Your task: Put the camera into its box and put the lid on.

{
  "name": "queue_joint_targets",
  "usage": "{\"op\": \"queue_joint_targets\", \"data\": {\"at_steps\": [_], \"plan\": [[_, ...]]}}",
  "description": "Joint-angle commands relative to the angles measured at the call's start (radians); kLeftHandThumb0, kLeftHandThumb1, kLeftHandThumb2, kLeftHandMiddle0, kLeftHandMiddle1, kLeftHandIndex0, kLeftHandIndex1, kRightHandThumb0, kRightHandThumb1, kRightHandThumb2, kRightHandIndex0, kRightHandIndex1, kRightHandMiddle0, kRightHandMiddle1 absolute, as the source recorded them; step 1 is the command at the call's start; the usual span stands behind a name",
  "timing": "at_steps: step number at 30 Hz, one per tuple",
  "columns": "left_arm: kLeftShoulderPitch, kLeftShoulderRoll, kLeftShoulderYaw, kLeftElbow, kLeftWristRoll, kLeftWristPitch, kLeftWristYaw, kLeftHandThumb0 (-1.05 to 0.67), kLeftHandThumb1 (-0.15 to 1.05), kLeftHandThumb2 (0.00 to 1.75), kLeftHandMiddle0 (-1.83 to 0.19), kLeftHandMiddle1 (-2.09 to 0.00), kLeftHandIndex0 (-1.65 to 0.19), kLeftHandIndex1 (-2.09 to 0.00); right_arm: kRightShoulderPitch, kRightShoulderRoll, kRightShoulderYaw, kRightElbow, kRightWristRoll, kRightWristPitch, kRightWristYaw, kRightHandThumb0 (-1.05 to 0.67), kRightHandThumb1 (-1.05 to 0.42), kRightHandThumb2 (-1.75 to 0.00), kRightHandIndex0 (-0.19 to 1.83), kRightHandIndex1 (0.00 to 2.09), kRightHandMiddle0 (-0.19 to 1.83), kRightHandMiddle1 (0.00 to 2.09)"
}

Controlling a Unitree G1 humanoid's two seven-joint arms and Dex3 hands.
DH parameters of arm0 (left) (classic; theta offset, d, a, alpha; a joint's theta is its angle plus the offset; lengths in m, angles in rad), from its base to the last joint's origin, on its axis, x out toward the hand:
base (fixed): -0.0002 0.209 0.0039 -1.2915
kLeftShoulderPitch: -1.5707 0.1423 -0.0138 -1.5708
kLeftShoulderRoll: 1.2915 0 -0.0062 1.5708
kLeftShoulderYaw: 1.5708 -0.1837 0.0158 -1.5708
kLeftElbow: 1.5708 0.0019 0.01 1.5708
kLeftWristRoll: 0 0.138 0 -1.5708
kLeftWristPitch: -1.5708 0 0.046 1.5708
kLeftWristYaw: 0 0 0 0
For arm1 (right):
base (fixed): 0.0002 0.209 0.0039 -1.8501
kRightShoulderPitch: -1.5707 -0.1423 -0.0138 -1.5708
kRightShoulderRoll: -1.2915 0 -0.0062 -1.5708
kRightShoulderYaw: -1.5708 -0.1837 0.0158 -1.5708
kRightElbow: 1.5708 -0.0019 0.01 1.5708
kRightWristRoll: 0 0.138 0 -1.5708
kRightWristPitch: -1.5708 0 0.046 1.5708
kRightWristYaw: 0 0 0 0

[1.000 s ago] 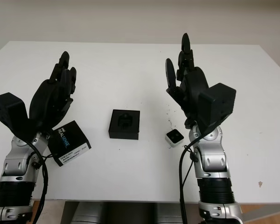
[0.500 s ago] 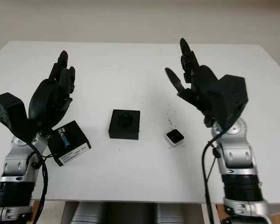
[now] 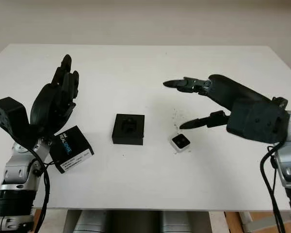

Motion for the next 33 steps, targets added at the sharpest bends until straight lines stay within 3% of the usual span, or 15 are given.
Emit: {"op": "queue_joint_targets", "data": {"at_steps": [1, 4, 13, 14, 15, 16, 18, 19, 22, 26, 33], "plan": [[-0.012, 0.005, -0.002, -0.008, -0.001, 0.003, -0.004, -0.84, 1.05, 0.61, 0.19, 0.0, 0.19, 0.0, 0.012, -0.029, 0.01, -0.039, -0.016, 0.002, 0.017, -0.3, -0.82, -0.05, 0.34, 0.15, 0.4, 0.13], [-0.011, 0.006, 0.0, -0.011, -0.005, 0.006, -0.006, -0.83, 1.05, 0.61, 0.19, 0.0, 0.19, 0.0, 0.017, -0.037, 0.03, -0.042, -0.041, -0.046, 0.022, -0.27, -0.81, -0.05, 0.39, 0.15, 0.46, 0.13], [-0.018, 0.005, -0.005, -0.011, -0.001, 0.007, -0.009, -0.83, 1.05, 0.6, 0.19, 0.0, 0.19, 0.0, 0.021, -0.052, 0.108, -0.01, -0.229, -0.218, -0.03, -0.44, -0.81, -0.05, 0.5, 0.18, 0.55, 0.19], [-0.017, 0.004, -0.006, -0.014, 0.0, 0.008, -0.008, -0.83, 1.05, 0.6, 0.19, 0.0, 0.19, 0.0, 0.023, -0.049, 0.113, 0.015, -0.246, -0.246, -0.051, -0.46, -0.81, -0.05, 0.5, 0.22, 0.48, 0.35], [-0.016, 0.004, -0.007, -0.015, 0.002, 0.006, -0.008, -0.83, 1.05, 0.6, 0.19, 0.0, 0.19, 0.0, 0.026, -0.046, 0.115, 0.038, -0.257, -0.266, -0.069, -0.46, -0.81, -0.05, 0.49, 0.3, 0.33, 0.63], [-0.014, 0.003, -0.008, -0.016, 0.002, 0.006, -0.007, -0.84, 1.05, 0.6, 0.19, 0.0, 0.19, 0.0, 0.027, -0.046, 0.12, 0.056, -0.269, -0.28, -0.083, -0.47, -0.81, -0.05, 0.36, 0.56, 0.18, 0.93], [-0.012, 0.003, -0.008, -0.018, 0.001, 0.006, -0.008, -0.84, 1.05, 0.6, 0.19, 0.0, 0.19, 0.0, 0.029, -0.044, 0.125, 0.087, -0.284, -0.305, -0.106, -0.47, -0.82, -0.05, 0.12, 1.02, 0.05, 1.16], [-0.011, 0.003, -0.008, -0.019, 0.001, 0.007, -0.007, -0.84, 1.05, 0.6, 0.19, 0.0, 0.19, 0.0, 0.033, -0.046, 0.126, 0.096, -0.293, -0.312, -0.114, -0.47, -0.83, -0.06, 0.07, 1.1, 0.03, 1.19], [-0.008, 0.002, -0.008, -0.026, 0.001, 0.013, -0.004, -0.84, 1.05, 0.6, 0.19, 0.0, 0.19, 0.0, 0.042, -0.048, 0.126, 0.115, -0.315, -0.326, -0.135, -0.47, -0.85, -0.06, 0.0, 1.16, -0.01, 1.19], [-0.006, -0.001, -0.009, -0.033, 0.002, 0.016, 0.002, -0.84, 1.05, 0.6, 0.19, 0.0, 0.19, 0.0, 0.047, -0.049, 0.125, 0.159, -0.337, -0.38, -0.184, -0.48, -0.86, -0.06, 0.04, 1.09, 0.02, 1.04], [-0.004, -0.004, -0.011, -0.036, 0.003, 0.018, 0.001, -0.84, 1.05, 0.6, 0.19, 0.0, 0.19, 0.0, 0.058, -0.052, 0.124, 0.217, -0.377, -0.43, -0.251, -0.47, -0.87, -0.06, 0.05, 1.08, 0.05, 1.0]]}}
